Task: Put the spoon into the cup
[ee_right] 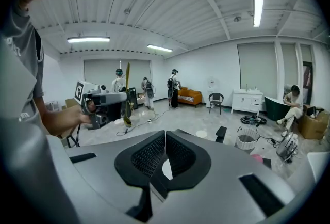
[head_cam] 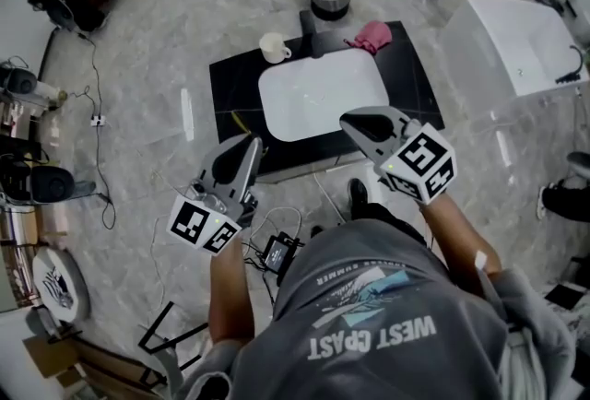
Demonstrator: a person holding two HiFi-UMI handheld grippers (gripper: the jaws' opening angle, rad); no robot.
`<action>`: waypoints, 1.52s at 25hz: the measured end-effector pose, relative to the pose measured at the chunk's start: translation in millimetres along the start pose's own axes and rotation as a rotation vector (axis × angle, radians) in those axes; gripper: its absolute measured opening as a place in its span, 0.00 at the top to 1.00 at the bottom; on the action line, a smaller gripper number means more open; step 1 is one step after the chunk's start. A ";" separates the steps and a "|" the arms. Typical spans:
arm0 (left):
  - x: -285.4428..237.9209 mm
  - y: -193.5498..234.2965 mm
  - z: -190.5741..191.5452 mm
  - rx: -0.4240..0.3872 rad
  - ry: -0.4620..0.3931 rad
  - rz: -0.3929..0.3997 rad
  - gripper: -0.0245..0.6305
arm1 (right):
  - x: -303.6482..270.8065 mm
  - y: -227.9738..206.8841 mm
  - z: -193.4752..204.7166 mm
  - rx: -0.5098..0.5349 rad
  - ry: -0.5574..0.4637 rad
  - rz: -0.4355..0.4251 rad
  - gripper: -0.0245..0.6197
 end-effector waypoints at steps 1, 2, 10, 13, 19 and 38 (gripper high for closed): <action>-5.6 2.2 2.2 0.004 0.001 -0.007 0.96 | -2.6 -7.3 1.9 0.000 0.006 -0.006 0.91; -11.1 4.6 4.6 0.007 0.004 -0.014 0.96 | -5.1 -14.5 3.4 -0.003 0.008 -0.012 0.91; -59.0 18.3 7.4 0.021 0.029 -0.099 0.96 | -21.6 -72.7 5.8 -0.012 0.018 -0.100 0.91; -81.0 17.5 4.1 0.008 0.022 -0.127 0.96 | -26.0 -98.6 4.5 0.003 0.011 -0.128 0.91; -105.2 33.5 -4.2 0.006 0.045 -0.153 0.96 | -40.4 -126.1 -10.2 -0.005 -0.009 -0.158 0.91; -129.1 146.0 12.6 0.035 0.058 -0.040 0.96 | -91.9 -128.9 -15.5 -0.045 0.040 -0.041 0.91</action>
Point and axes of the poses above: the fingertips, and each gripper's own axes: x backward along the fingers, y to its left, z out of its underside, the point moved 10 cm from there along x, backward along the fingers, and after that the axes turned 6 degrees about z, right-handed, at the moved point
